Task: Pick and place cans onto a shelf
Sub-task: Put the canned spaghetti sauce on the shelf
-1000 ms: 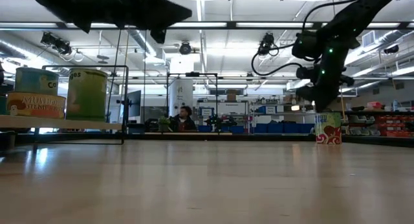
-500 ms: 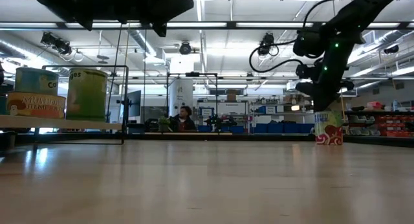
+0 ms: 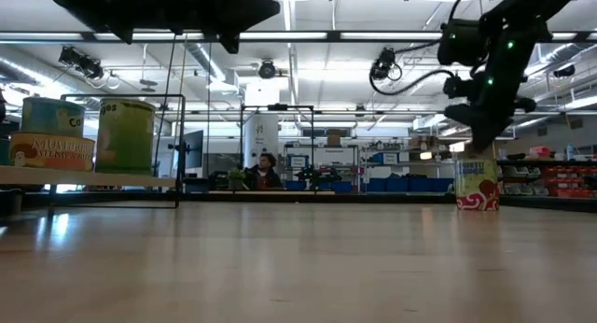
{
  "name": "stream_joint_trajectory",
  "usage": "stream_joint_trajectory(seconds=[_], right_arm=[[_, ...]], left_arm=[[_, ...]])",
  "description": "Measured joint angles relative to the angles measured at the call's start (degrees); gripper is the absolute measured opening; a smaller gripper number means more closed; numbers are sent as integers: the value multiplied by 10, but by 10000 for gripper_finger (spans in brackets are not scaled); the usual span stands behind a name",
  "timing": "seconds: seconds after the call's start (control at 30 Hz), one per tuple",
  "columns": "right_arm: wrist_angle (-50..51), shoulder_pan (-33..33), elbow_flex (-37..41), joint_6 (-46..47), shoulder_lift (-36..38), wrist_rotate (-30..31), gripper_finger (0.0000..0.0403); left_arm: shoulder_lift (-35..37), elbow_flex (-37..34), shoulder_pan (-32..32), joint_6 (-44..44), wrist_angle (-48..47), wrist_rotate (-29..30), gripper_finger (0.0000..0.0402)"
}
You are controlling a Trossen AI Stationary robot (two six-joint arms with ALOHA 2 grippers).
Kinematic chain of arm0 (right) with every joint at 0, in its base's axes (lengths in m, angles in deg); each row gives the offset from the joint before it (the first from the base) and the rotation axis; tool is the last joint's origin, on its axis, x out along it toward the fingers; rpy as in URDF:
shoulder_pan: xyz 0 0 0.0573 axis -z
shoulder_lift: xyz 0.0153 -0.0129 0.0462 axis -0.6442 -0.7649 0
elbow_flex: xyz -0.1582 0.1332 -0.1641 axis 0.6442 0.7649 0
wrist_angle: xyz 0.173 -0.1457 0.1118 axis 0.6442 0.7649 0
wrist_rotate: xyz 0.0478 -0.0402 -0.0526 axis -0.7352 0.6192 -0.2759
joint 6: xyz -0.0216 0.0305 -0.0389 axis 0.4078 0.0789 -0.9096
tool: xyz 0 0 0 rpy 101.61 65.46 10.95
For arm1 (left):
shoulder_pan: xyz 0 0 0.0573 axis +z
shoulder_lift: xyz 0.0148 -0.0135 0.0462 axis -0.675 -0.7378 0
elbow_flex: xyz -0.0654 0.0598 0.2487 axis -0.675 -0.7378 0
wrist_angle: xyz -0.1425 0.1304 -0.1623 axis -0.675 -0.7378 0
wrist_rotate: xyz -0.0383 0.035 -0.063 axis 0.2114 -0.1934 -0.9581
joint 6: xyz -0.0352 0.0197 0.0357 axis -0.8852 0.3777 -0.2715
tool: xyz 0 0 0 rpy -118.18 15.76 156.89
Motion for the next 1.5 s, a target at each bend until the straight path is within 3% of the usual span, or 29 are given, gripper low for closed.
stream_joint_trajectory(seconds=[0.17,0.33,0.5,0.67,0.87,1.03,1.3,1.5], right_arm=[[7,53,0,10,-40,5,4],[-8,77,0,-30,-78,-84,6],[-34,42,-1,-33,-82,-192,7],[-73,-27,-1,-5,-88,-241,7],[-184,-132,-1,-2,-131,-323,8],[-280,-194,-1,-65,-161,-393,8],[-234,-217,-1,-189,-113,-352,8],[-236,-234,3,-239,-128,-342,8]], left_arm=[[0,0,0,0,0,16,13],[0,0,-1,0,0,16,12],[0,0,-2,-5,0,16,13],[0,0,-2,-11,-1,26,28],[-5,0,-3,-28,-1,30,93],[-28,0,-28,-39,1,37,170],[-77,1,-67,-69,29,100,299],[-112,7,-66,-80,36,110,350]])
